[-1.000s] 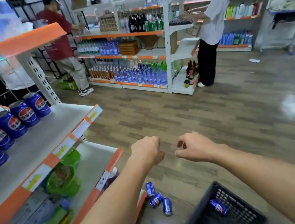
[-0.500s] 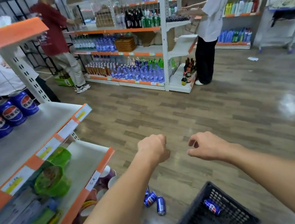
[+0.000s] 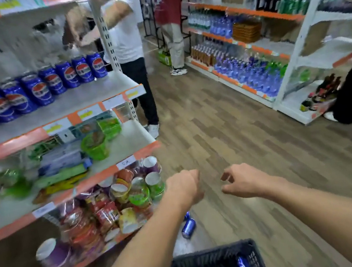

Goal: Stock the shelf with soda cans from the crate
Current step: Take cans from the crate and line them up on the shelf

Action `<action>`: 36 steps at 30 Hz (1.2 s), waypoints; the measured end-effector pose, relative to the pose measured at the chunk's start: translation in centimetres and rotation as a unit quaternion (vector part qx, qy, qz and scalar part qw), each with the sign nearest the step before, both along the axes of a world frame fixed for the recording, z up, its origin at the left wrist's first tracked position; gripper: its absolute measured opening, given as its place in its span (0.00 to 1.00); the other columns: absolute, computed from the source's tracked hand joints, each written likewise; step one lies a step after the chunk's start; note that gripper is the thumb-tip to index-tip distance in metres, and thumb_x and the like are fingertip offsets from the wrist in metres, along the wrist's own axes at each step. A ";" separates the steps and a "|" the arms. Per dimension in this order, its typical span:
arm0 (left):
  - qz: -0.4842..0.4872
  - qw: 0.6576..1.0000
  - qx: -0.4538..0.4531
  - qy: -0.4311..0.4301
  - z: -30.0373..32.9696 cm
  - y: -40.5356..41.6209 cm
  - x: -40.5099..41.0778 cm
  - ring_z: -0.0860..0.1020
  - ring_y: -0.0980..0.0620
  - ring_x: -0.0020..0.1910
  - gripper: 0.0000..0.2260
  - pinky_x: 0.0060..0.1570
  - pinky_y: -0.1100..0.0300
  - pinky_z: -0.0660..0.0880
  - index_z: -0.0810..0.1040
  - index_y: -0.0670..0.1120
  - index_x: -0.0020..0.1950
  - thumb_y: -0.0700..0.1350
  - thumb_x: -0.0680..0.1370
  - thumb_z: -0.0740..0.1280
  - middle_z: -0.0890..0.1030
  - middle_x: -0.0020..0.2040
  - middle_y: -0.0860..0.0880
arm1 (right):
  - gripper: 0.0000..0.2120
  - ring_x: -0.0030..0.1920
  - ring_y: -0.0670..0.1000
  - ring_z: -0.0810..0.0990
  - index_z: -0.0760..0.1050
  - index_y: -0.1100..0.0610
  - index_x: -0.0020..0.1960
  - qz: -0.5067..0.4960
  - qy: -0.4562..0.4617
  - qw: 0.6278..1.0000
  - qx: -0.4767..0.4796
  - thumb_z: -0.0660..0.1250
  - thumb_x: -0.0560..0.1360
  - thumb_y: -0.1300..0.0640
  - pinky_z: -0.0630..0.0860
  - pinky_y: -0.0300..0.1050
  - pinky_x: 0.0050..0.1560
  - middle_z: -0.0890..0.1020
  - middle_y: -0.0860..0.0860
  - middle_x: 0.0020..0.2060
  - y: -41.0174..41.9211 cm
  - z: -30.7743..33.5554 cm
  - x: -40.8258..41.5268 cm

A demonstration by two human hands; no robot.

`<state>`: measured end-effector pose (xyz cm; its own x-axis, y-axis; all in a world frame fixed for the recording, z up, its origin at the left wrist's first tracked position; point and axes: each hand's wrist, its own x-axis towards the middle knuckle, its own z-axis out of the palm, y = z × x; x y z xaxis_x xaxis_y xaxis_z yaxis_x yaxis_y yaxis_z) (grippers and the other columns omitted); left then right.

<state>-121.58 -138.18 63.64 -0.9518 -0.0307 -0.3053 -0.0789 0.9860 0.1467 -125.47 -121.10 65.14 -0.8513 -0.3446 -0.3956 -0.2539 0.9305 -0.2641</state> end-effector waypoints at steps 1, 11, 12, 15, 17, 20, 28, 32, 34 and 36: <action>0.019 1.000 0.001 -0.001 -0.4 0.0 1.0 0.78 0.41 0.62 0.17 0.53 0.54 0.74 0.75 0.48 0.64 0.53 0.78 0.65 0.79 0.62 0.44 | 0.22 0.63 0.53 0.78 0.77 0.54 0.66 0.018 -0.005 1.000 0.002 0.67 0.74 0.47 0.74 0.42 0.59 0.81 0.54 0.62 0.1 -0.1 0.2; 0.150 0.989 -0.009 0.004 -1.7 -2.2 7.9 0.81 0.42 0.54 0.15 0.43 0.54 0.72 0.77 0.51 0.57 0.59 0.77 0.65 0.82 0.55 0.47 | 0.20 0.57 0.55 0.81 0.78 0.52 0.63 0.109 -0.029 0.993 -0.028 0.67 0.73 0.48 0.77 0.44 0.55 0.83 0.54 0.58 -1.5 -0.9 4.1; 0.157 0.988 -0.009 0.005 -1.8 -2.1 8.4 0.81 0.43 0.54 0.16 0.43 0.54 0.72 0.77 0.51 0.58 0.59 0.77 0.65 0.82 0.55 0.47 | 0.20 0.56 0.55 0.81 0.78 0.52 0.63 0.115 -0.031 0.992 -0.027 0.67 0.73 0.48 0.78 0.45 0.55 0.83 0.55 0.57 -1.5 -1.1 4.6; 0.163 0.987 -0.014 -0.002 -1.8 -1.3 10.2 0.80 0.41 0.57 0.15 0.44 0.54 0.69 0.76 0.49 0.61 0.54 0.78 0.64 0.81 0.57 0.46 | 0.20 0.54 0.54 0.82 0.78 0.51 0.62 0.130 -0.034 0.990 -0.030 0.67 0.72 0.47 0.79 0.47 0.55 0.83 0.54 0.56 -1.0 -1.8 6.1; 0.164 0.986 -0.017 0.000 -1.8 -0.6 11.4 0.79 0.41 0.57 0.15 0.45 0.53 0.70 0.75 0.48 0.62 0.53 0.78 0.65 0.81 0.58 0.45 | 0.19 0.53 0.55 0.82 0.79 0.50 0.60 0.135 -0.038 0.989 -0.039 0.68 0.72 0.45 0.79 0.48 0.55 0.83 0.54 0.54 -0.5 -2.1 6.9; 0.176 0.984 -0.009 -0.012 -2.5 0.4 13.0 0.79 0.40 0.59 0.17 0.49 0.51 0.73 0.73 0.48 0.65 0.54 0.78 0.66 0.80 0.61 0.44 | 0.17 0.54 0.56 0.82 0.80 0.51 0.58 0.148 -0.045 0.987 -0.049 0.68 0.73 0.44 0.78 0.49 0.56 0.84 0.55 0.53 0.1 -3.0 7.8; 0.266 0.962 0.010 -0.052 -7.7 5.4 17.3 0.77 0.42 0.63 0.18 0.57 0.49 0.74 0.72 0.50 0.67 0.55 0.79 0.64 0.78 0.65 0.46 | 0.17 0.55 0.57 0.81 0.78 0.54 0.60 0.243 -0.059 0.968 -0.002 0.66 0.74 0.47 0.78 0.50 0.57 0.83 0.56 0.54 3.4 -8.5 8.6; 0.308 0.949 0.023 -0.072 -11.7 8.5 18.8 0.78 0.43 0.60 0.16 0.51 0.51 0.74 0.72 0.49 0.64 0.54 0.79 0.64 0.79 0.63 0.46 | 0.17 0.55 0.55 0.81 0.78 0.53 0.61 0.288 -0.080 0.954 0.002 0.66 0.74 0.49 0.78 0.49 0.57 0.82 0.55 0.56 5.7 -12.7 8.7; 0.321 0.944 0.027 -0.074 -13.8 9.9 19.5 0.78 0.42 0.59 0.14 0.48 0.52 0.73 0.72 0.48 0.62 0.53 0.79 0.63 0.80 0.61 0.46 | 0.18 0.56 0.54 0.80 0.77 0.54 0.63 0.303 -0.094 0.948 0.012 0.66 0.74 0.49 0.78 0.48 0.58 0.81 0.54 0.57 6.9 -15.2 8.8; 0.333 0.939 0.034 -0.083 -15.9 11.1 20.2 0.79 0.42 0.59 0.15 0.49 0.52 0.74 0.73 0.49 0.63 0.52 0.78 0.63 0.80 0.60 0.46 | 0.18 0.55 0.53 0.80 0.77 0.53 0.61 0.314 -0.099 0.944 0.026 0.67 0.74 0.48 0.79 0.48 0.56 0.82 0.53 0.56 8.0 -17.8 9.1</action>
